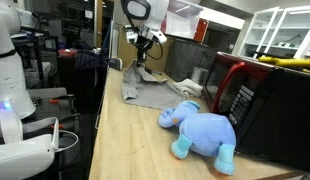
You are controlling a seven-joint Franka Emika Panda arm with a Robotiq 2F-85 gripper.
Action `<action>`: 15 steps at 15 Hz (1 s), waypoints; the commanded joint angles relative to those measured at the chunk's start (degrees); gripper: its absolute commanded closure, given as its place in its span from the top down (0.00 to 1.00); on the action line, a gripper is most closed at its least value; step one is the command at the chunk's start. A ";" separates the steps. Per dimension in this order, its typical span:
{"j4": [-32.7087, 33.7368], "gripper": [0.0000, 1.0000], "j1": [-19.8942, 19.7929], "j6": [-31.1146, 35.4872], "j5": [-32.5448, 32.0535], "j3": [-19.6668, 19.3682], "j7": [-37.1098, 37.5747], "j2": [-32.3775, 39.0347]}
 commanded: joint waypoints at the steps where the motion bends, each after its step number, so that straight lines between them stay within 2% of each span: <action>1: -4.41 0.01 1.18 -1.47 -0.04 -0.56 -10.47 -5.51; 2: -5.34 0.01 1.42 -1.07 -0.23 -0.71 -13.55 -6.43; 3: -6.29 0.29 1.58 -0.47 -0.61 -0.92 -16.82 -7.13; 4: -7.16 0.30 1.76 0.04 -0.61 -1.24 -20.36 -7.80; 7: -5.90 0.52 1.77 -1.97 -0.93 -2.56 -27.26 -7.16; 11: 6.62 0.81 0.47 -11.09 -2.54 -4.71 -24.11 2.20; 13: 12.52 0.96 -0.23 -10.06 -4.35 -5.05 -20.69 8.48; 14: 15.20 1.00 -0.76 -9.92 -6.16 -5.14 -19.41 11.63; 15: 16.86 1.00 -1.31 -8.37 -8.02 -5.01 -18.09 14.52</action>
